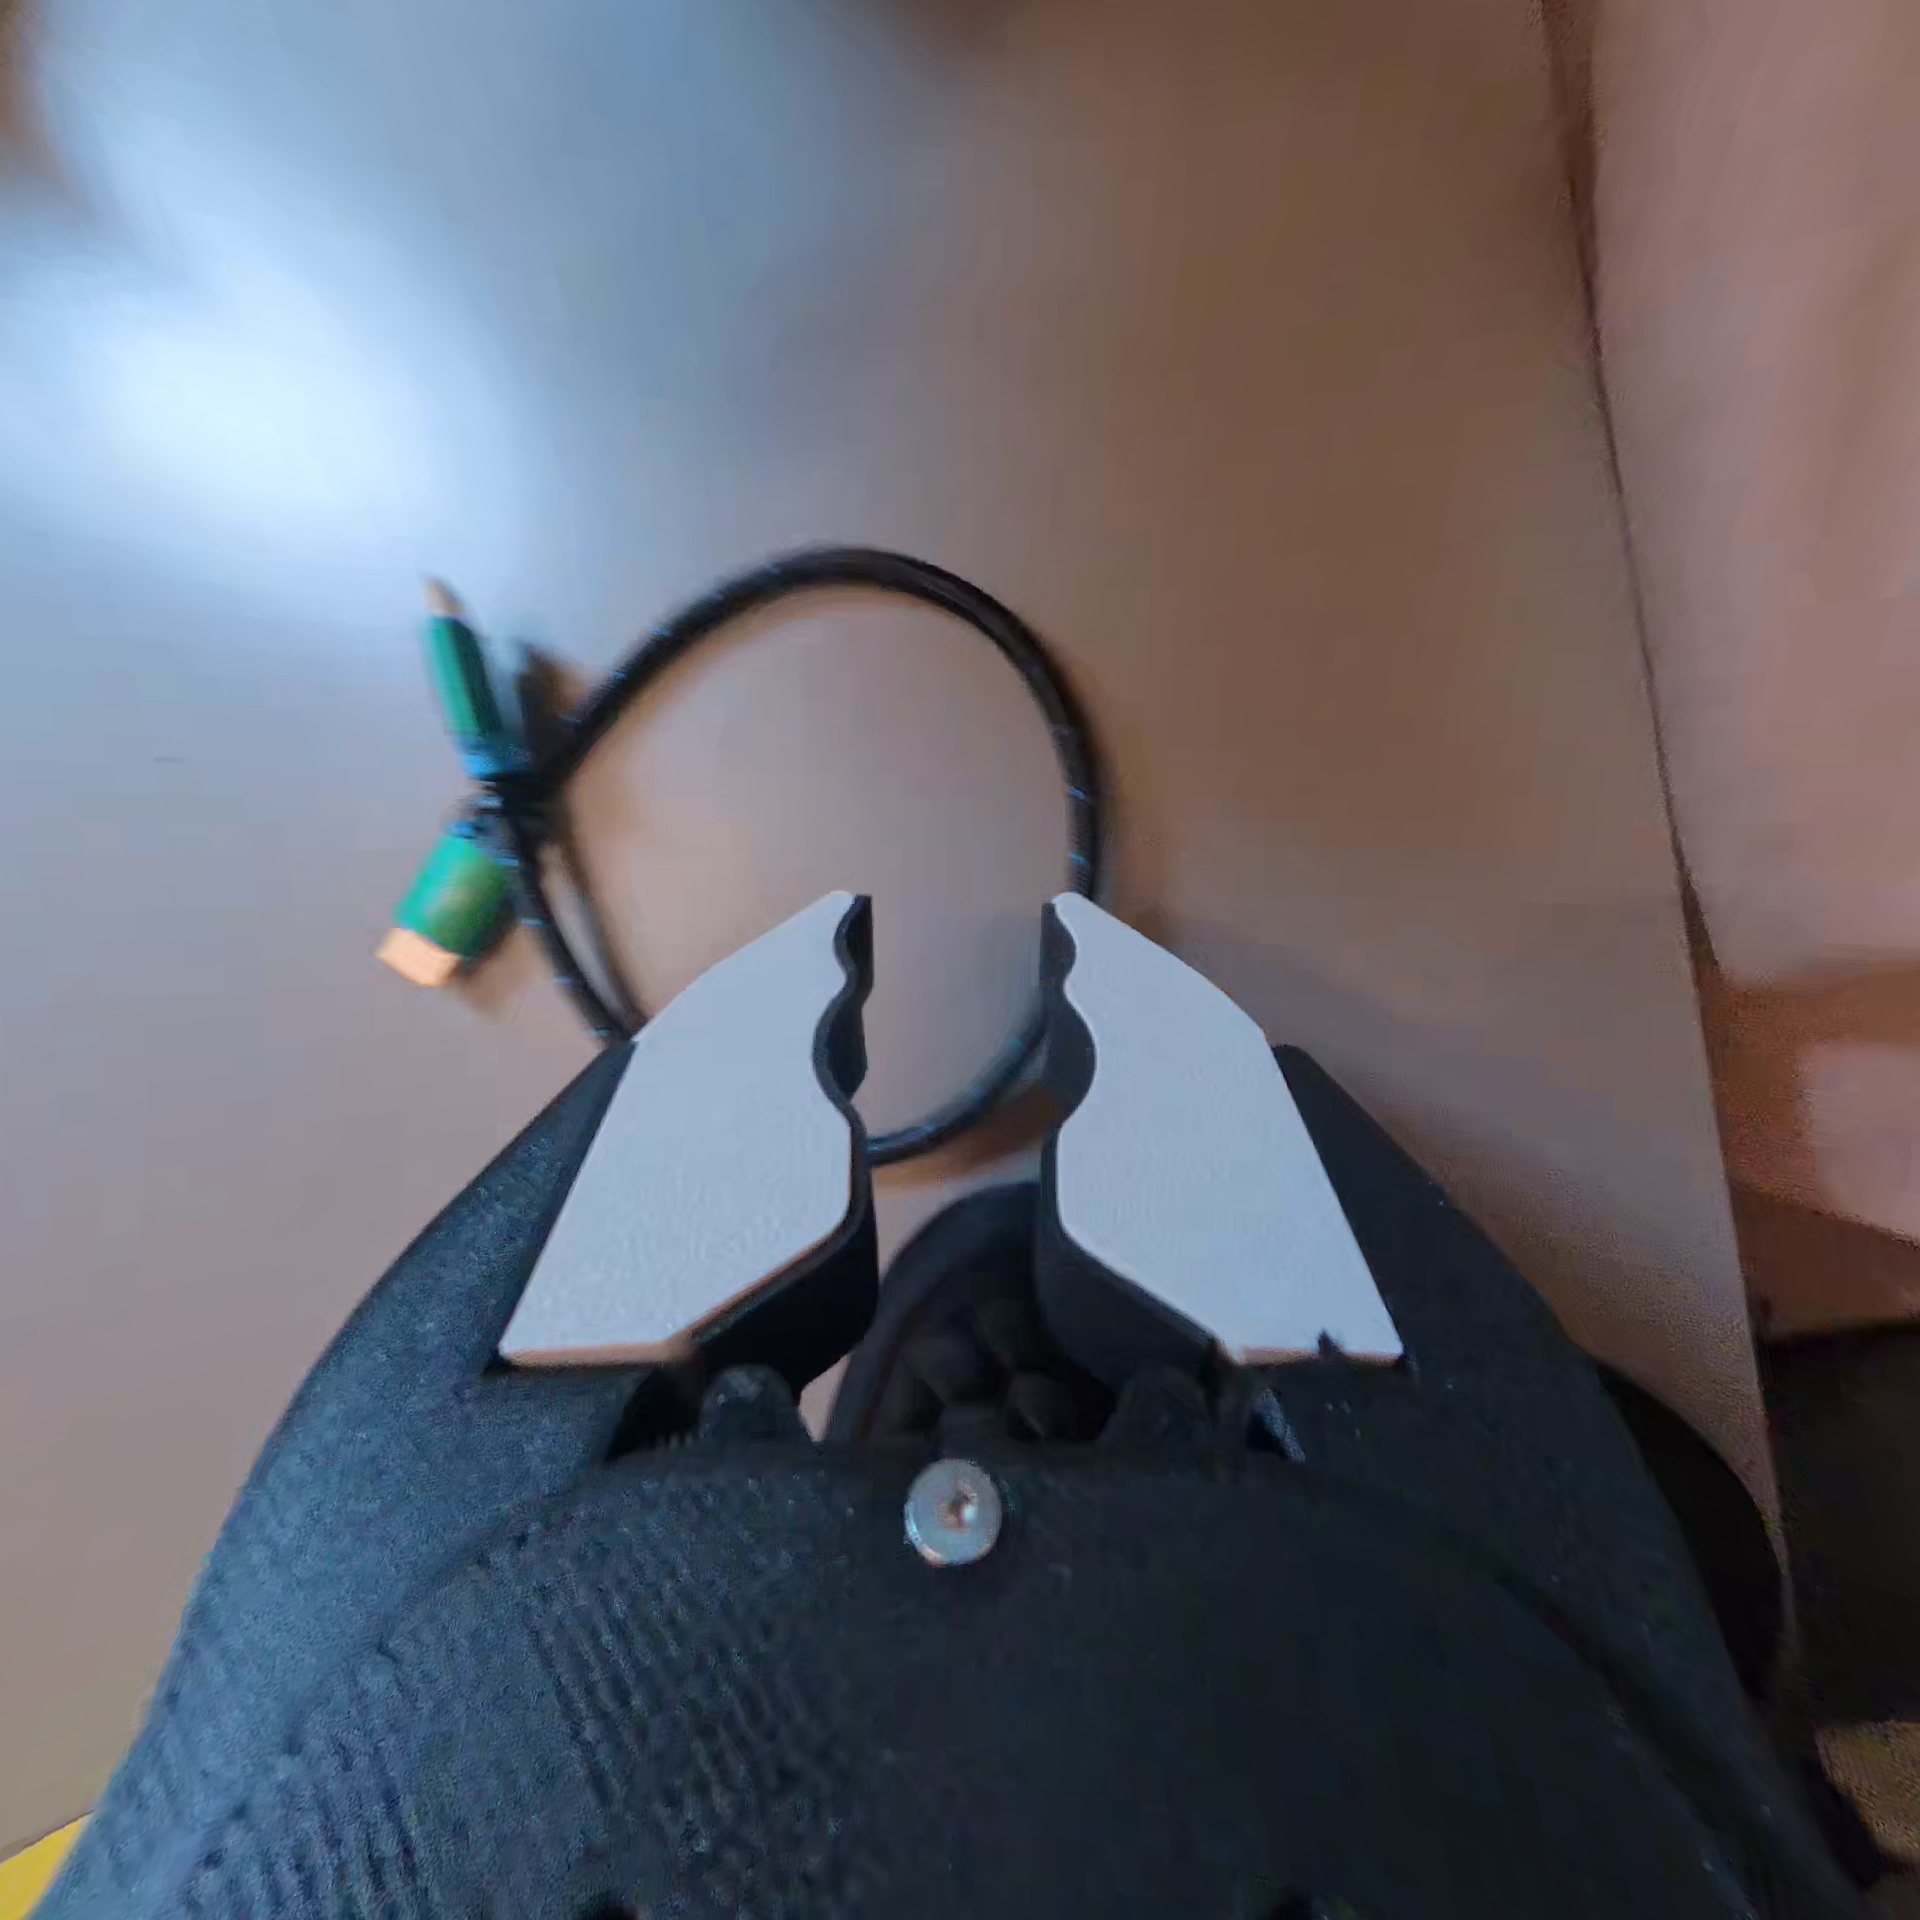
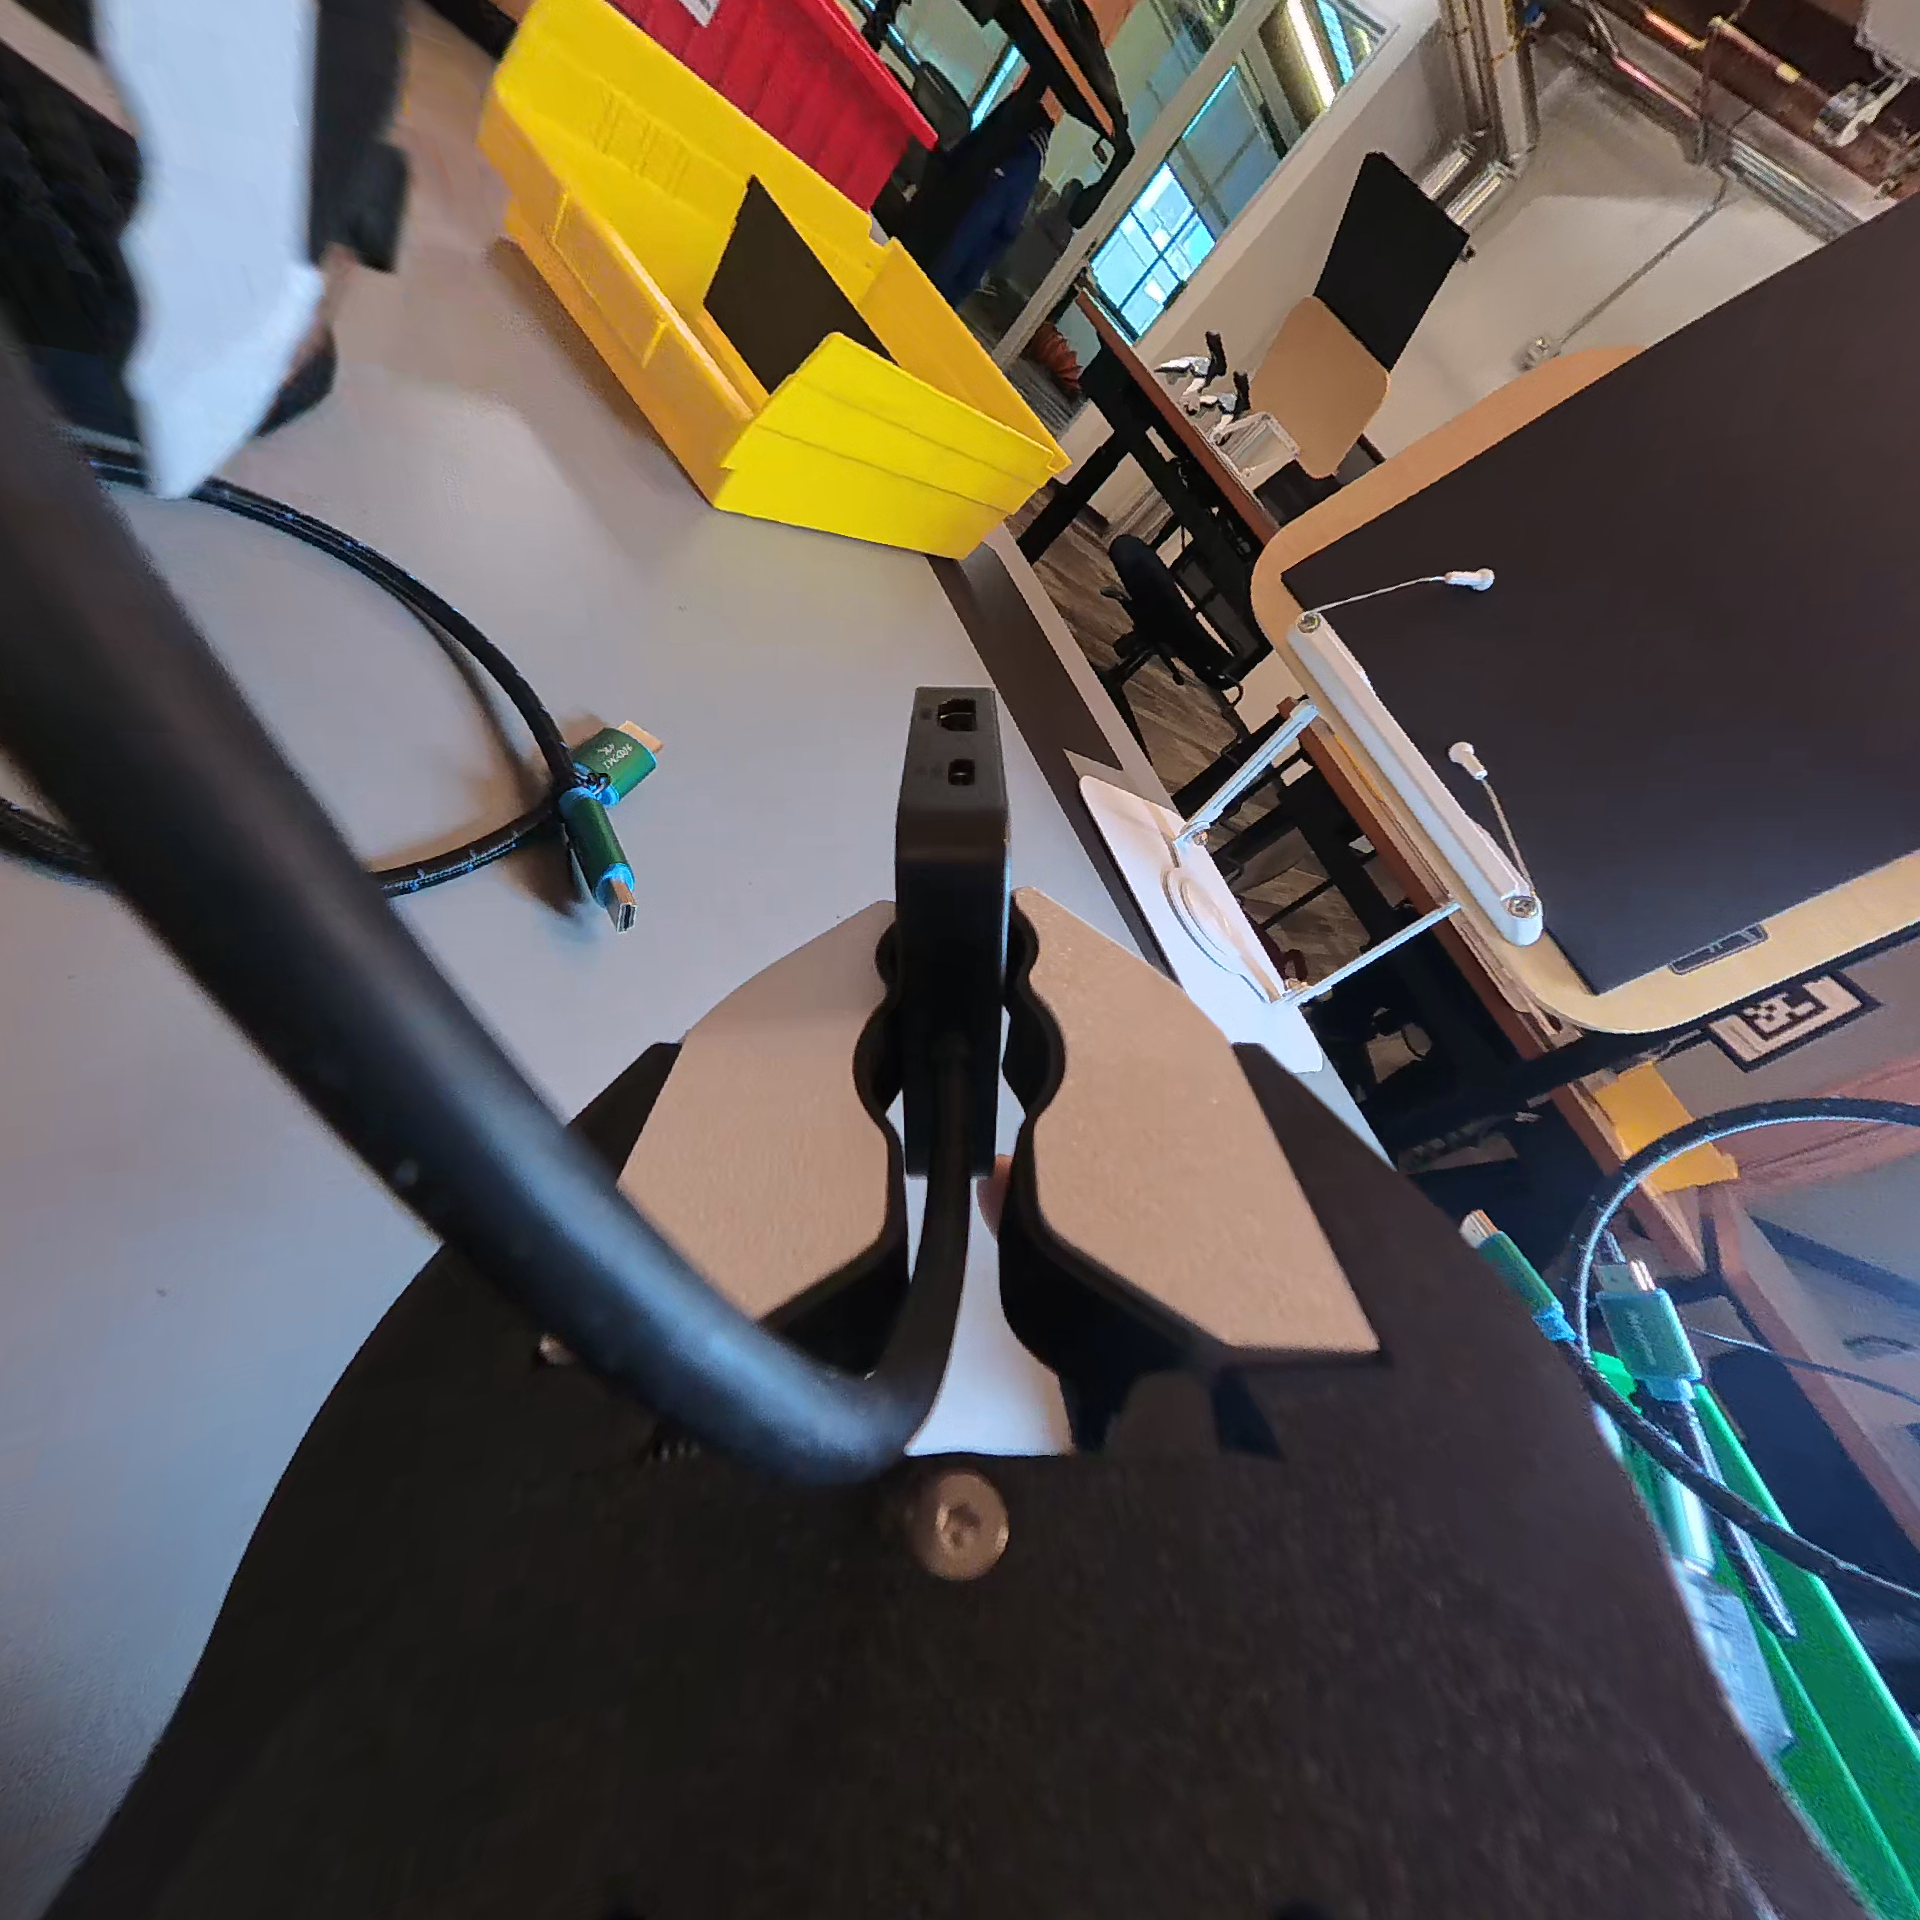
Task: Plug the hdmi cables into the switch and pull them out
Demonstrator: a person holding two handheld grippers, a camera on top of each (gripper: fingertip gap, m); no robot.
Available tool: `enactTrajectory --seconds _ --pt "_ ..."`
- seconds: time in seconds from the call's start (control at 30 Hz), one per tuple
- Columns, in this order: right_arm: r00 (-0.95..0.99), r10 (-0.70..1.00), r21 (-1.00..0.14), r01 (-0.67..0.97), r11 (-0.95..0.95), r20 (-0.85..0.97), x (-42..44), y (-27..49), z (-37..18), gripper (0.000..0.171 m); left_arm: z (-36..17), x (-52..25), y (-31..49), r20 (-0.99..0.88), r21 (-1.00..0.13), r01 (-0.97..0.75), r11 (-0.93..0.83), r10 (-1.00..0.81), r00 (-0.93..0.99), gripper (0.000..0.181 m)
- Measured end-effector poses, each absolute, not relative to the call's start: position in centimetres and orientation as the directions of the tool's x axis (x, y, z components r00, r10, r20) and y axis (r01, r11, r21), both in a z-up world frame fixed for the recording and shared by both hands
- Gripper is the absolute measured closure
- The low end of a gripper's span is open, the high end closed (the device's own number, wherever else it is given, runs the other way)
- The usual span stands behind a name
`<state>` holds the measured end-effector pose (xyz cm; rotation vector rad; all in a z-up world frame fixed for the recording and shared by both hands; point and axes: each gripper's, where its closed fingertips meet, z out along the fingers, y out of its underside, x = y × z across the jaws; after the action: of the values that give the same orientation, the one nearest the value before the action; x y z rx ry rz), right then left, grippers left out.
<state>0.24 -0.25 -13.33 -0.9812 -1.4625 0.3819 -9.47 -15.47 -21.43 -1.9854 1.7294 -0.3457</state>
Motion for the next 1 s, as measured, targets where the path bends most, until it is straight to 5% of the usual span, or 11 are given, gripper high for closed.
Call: enactTrajectory --seconds 0.23,0.53,0.77,1.0 --pt "0.139 0.748 -0.741 0.340 0.580 0.649 0.2 -0.2 -13.4 0.157 -24.0 -9.1 -17.8 -0.175 -0.395 -0.918 0.015 -0.983 0.059 0.174" --pt "0.166 0.762 -0.766 0.315 0.561 0.626 0.7 0.1 -12.6 0.157 -8.9 -7.6 -11.9 -0.163 -0.773 -0.623 -0.118 -0.913 0.375 0.176" --pt "0.169 0.754 -0.758 0.324 0.565 0.634 1.0 0.2 -12.7 0.157 -15.8 -12.5 -1.6 -0.036 -0.703 -0.572 -0.422 -0.783 0.621 0.180" --pt "0.168 0.771 -0.773 0.323 0.546 0.615 1.0 0.6 -13.0 0.157 -18.2 -8.9 -6.9 0.060 -0.691 -0.606 -0.394 -0.866 0.496 0.156"
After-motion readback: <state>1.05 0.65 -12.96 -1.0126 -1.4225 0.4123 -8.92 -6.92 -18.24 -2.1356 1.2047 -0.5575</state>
